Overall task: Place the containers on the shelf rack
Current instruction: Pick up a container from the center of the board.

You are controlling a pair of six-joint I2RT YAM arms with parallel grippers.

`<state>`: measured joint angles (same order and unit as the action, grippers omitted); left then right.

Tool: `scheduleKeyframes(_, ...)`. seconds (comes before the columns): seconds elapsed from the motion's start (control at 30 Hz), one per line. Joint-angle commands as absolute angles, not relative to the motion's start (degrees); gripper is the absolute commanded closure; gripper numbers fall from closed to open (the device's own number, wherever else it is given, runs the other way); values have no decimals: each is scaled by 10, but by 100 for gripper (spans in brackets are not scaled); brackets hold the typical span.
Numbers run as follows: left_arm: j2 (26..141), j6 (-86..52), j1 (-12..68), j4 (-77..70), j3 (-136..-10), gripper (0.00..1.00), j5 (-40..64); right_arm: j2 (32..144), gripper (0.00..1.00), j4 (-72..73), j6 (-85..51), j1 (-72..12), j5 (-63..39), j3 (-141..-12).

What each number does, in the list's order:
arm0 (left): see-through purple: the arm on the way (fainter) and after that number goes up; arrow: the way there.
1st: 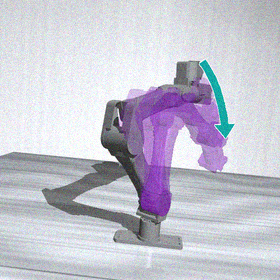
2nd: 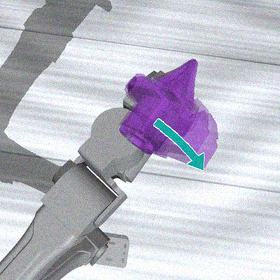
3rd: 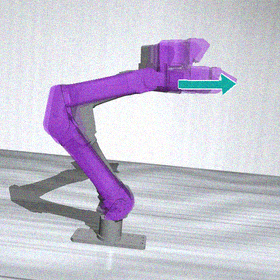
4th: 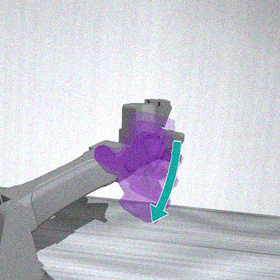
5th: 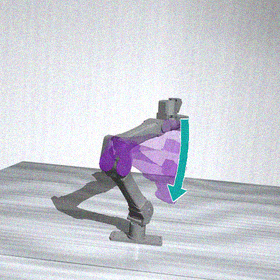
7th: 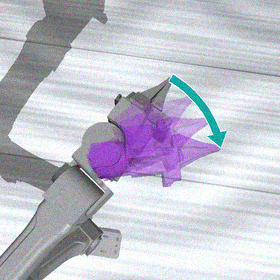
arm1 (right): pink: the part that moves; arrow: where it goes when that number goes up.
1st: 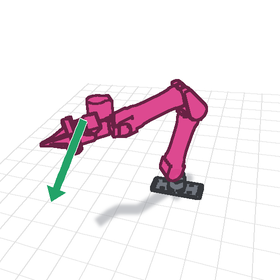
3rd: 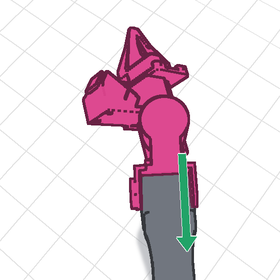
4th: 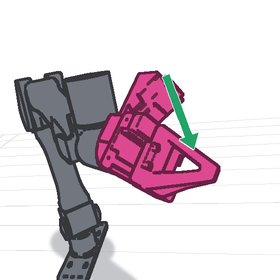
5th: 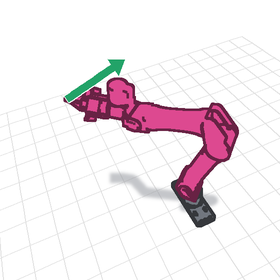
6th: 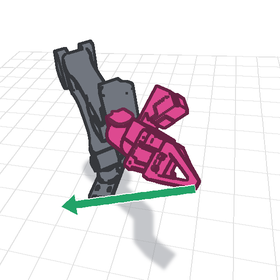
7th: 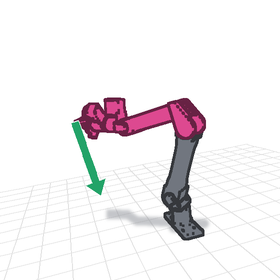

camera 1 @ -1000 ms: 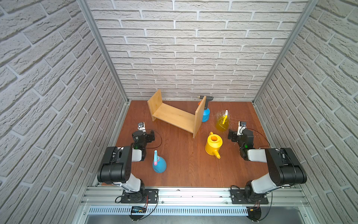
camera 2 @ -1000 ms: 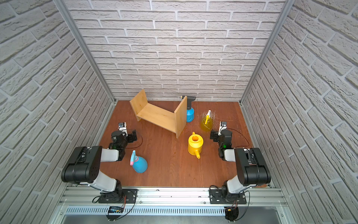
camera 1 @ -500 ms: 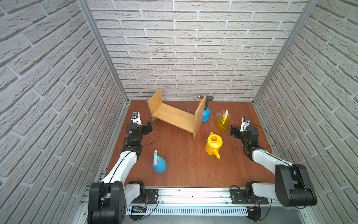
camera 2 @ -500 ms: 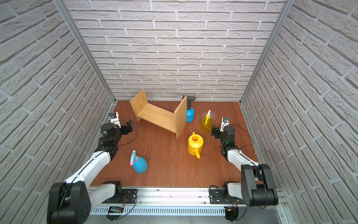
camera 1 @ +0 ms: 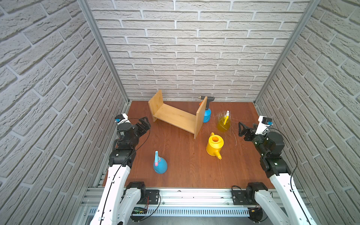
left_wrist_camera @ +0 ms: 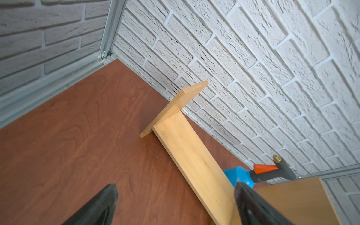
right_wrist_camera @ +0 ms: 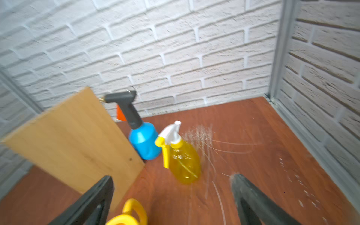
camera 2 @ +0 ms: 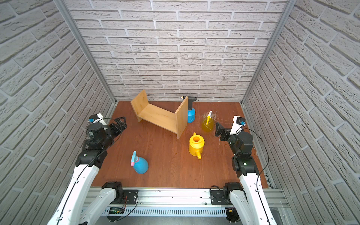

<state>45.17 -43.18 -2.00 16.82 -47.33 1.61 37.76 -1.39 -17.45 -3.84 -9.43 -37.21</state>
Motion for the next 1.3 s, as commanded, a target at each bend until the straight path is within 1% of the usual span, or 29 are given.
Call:
scheduleKeyframes(0.0, 456, -507, -16, 196, -519, 2, 44, 377, 1, -9, -245, -72, -232, -402)
scheduleKeyframes(0.07, 467, -511, -7, 209, -547, 2, 50, 387, 1, 6, -270, -113, -251, -419)
scheduleKeyframes(0.17, 479, -522, 17, 227, -581, 2, 47, 422, 1, -34, -274, -238, -232, -466)
scheduleKeyframes(0.3, 478, -566, 45, 220, -582, 2, 43, 496, 1, -125, -240, -424, -157, -542)
scheduleKeyframes(0.37, 467, -592, 55, 214, -574, 2, 37, 546, 1, -166, -225, -497, -115, -584)
scheduleKeyframes(0.43, 455, -604, 62, 221, -571, 2, 27, 600, 0, -207, -220, -555, -94, -627)
scheduleKeyframes(0.5, 437, -606, 63, 245, -576, 2, 11, 662, 1, -244, -224, -594, -87, -678)
scheduleKeyframes(0.7, 361, -612, 64, 316, -591, 2, -51, 806, 2, -333, -234, -676, -69, -809)
scheduleKeyframes(0.83, 324, -612, 63, 367, -606, 2, -68, 876, 2, -357, -256, -698, -77, -872)
scheduleKeyframes(1.03, 273, -605, 63, 448, -633, 2, -91, 975, 2, -395, -295, -726, -57, -973)
scheduleKeyframes(1.13, 245, -599, 63, 476, -641, 2, -109, 1023, 2, -421, -313, -740, -38, -1040)
scheduleKeyframes(1.27, 222, -596, 63, 486, -642, 2, -121, 1088, 4, -496, -344, -750, 12, -1122)
